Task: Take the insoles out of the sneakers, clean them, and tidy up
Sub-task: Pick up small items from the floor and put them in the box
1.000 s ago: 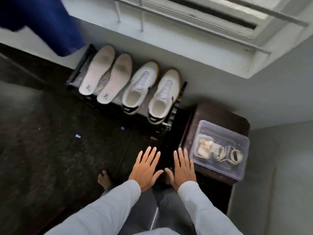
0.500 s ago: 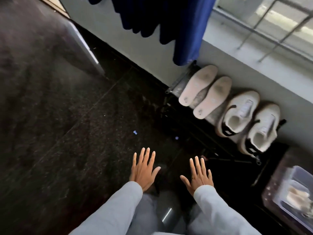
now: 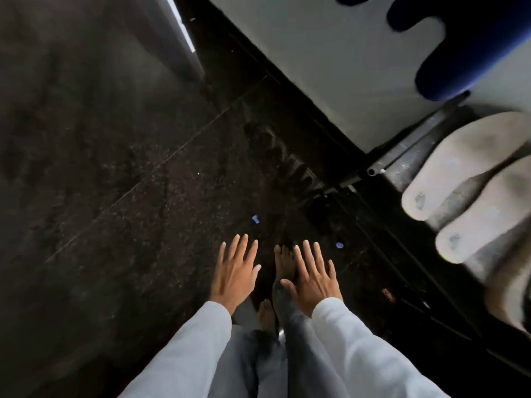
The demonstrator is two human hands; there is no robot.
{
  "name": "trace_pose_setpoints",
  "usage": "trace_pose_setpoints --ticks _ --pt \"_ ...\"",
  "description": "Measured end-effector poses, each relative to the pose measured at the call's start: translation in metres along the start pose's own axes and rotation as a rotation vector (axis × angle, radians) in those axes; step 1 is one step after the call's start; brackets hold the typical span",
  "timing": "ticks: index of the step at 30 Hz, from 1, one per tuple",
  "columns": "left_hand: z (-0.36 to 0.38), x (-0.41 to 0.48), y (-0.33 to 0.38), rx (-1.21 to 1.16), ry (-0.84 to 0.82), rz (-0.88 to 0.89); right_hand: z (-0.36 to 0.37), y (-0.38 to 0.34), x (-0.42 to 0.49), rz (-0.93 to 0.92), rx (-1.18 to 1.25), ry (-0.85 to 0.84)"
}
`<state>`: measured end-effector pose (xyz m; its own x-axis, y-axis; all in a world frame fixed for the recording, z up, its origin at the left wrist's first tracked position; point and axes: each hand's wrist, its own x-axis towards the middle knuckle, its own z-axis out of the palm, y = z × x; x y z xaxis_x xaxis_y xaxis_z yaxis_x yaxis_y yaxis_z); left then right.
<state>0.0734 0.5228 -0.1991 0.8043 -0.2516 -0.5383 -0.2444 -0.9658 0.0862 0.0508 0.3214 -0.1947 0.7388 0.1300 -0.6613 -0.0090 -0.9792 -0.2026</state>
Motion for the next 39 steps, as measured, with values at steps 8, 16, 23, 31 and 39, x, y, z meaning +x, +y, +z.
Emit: trace_pose_setpoints --ticks 8,16,23,31,39 --pt "0.134 0.173 -0.054 -0.08 -0.097 -0.03 0.095 0.015 0.186 -0.167 -0.144 -0.028" --pt "0.243 0.309 -0.091 0.026 -0.23 0.091 0.188 0.031 0.294 -0.218 -0.148 -0.017" --pt "0.302 0.357 -0.092 -0.088 -0.122 0.228 0.226 0.063 0.328 -0.16 -0.043 -0.036" --pt "0.325 0.289 -0.065 -0.472 0.007 0.032 0.19 0.056 0.294 0.009 0.228 -0.023" --pt "0.122 0.191 -0.011 -1.018 0.016 0.042 0.082 0.007 0.168 0.195 0.83 0.255"
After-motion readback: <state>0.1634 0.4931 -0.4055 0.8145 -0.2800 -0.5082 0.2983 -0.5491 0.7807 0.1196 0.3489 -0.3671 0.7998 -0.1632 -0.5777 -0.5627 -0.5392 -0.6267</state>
